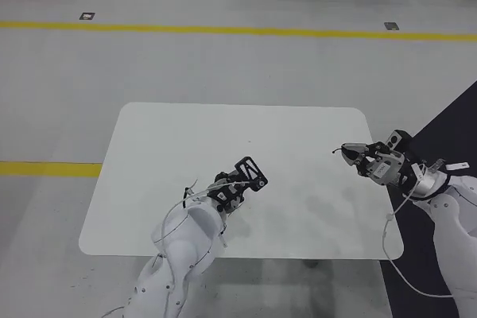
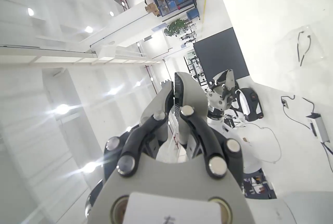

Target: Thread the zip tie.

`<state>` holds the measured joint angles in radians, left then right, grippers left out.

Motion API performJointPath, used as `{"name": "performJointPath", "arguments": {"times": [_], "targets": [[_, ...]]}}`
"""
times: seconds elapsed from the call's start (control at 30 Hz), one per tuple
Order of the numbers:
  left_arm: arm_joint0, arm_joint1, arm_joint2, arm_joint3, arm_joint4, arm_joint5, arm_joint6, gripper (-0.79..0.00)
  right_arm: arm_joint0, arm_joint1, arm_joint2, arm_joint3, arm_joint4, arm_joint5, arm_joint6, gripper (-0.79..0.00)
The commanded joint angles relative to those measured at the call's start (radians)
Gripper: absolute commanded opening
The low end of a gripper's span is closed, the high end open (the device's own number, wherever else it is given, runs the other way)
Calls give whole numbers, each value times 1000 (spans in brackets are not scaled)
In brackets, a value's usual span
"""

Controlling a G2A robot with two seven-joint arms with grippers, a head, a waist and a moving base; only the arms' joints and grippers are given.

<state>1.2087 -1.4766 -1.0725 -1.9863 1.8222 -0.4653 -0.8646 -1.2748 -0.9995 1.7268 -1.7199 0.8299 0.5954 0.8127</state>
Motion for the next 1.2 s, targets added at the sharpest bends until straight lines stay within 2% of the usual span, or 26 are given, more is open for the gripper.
{"name": "performJointPath", "arguments": {"times": [0.0, 0.1, 0.13, 0.17, 0.23, 0.3, 0.37, 0.4, 0.5, 0.53, 0.9, 0.97, 1.03, 1.07, 1.17], "targets": [[0, 0, 0, 0, 0, 0, 0, -785, 0, 0, 0, 0, 0, 0, 0, -785], [-3, 2, 3, -5, 31, -2, 8, -785, 0, 0, 0, 0, 0, 0, 0, -785], [-12, 6, 23, -22, 132, -5, 28, -785, -3, -1, 0, 6, 9, 1, -10, -785], [-13, 9, 44, -40, 237, 29, 65, -785, -4, -1, 0, 6, 15, 7, -31, -785], [4, 19, 99, -63, 445, 122, 203, -785, 5, 1, -11, 9, 33, 97, -44, -785], [33, 33, 144, -43, 728, 277, 322, -785, 30, 8, -13, 28, 69, 241, -38, -785], [68, 40, 178, 8, 969, 519, 375, -785, 62, 18, -18, 20, 45, 340, -43, -785], [88, 40, 193, 37, 1000, 630, 406, -785, 71, 22, -18, 25, 44, 373, -37, -785], [84, 36, 190, 150, 1164, 826, 387, -785, 91, 33, -41, 39, 74, 417, -5, -785], [79, 34, 188, 172, 1192, 853, 366, -785, 97, 40, -56, 33, 92, 417, -5, -785], [79, 34, 188, 172, 1192, 853, 366, -785, 100, 46, -65, 22, 117, 409, -4, -785], [31, 51, 161, 192, 1250, 911, 476, -785, 95, 47, -78, 22, 123, 417, -13, -785], [-28, 91, 108, 266, 1250, 1088, 661, -785, 101, 52, -67, 9, 111, 410, -34, -785], [-35, 104, 84, 290, 1250, 1153, 720, -785, 100, 54, -66, 1, 106, 417, -34, -785], [-35, 104, 84, 290, 1250, 1153, 720, -785, 100, 54, -66, 1, 106, 417, -34, -785]]}}
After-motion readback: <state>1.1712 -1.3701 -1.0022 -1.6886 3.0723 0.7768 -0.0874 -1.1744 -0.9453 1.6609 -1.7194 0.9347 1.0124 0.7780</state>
